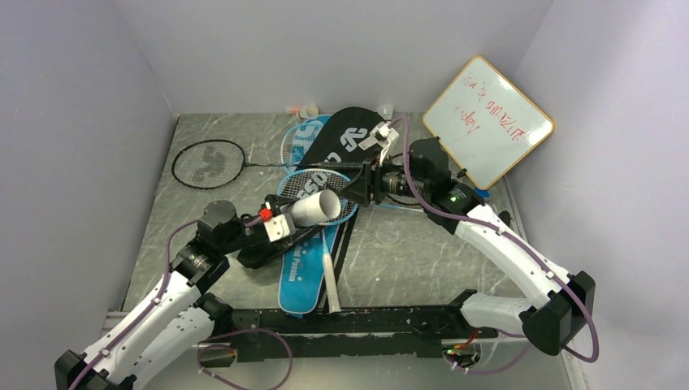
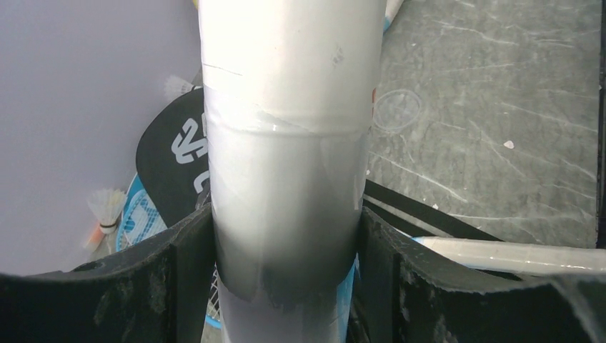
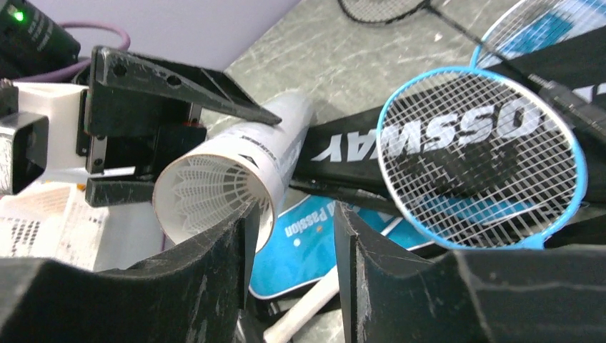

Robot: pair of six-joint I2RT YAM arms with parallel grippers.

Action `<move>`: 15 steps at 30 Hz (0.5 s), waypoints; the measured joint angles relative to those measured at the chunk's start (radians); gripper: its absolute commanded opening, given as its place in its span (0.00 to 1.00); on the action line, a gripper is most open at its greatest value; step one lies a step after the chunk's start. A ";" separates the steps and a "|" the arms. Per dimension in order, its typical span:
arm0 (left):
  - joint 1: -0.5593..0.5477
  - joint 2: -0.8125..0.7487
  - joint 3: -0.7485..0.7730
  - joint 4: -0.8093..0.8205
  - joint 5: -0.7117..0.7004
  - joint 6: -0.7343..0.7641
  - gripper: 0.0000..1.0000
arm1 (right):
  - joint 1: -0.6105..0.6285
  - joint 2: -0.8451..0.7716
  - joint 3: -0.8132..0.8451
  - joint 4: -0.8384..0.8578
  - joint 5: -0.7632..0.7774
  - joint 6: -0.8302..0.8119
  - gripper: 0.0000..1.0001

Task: Pack up the badminton gear
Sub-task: Adjust the shuttle tube.

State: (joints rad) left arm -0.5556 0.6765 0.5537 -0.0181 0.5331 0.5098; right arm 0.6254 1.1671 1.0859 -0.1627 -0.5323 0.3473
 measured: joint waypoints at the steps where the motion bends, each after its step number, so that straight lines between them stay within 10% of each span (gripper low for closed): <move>1: 0.000 0.000 0.000 0.001 0.009 0.002 0.56 | 0.000 0.000 0.000 -0.019 -0.008 -0.001 0.46; 15: 0.000 0.006 0.000 0.012 0.072 0.003 0.56 | 0.000 0.034 -0.016 -0.050 -0.134 0.004 0.32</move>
State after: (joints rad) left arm -0.5552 0.6827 0.5537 -0.0059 0.6048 0.5129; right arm 0.6258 1.2007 1.0702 -0.2123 -0.6659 0.3515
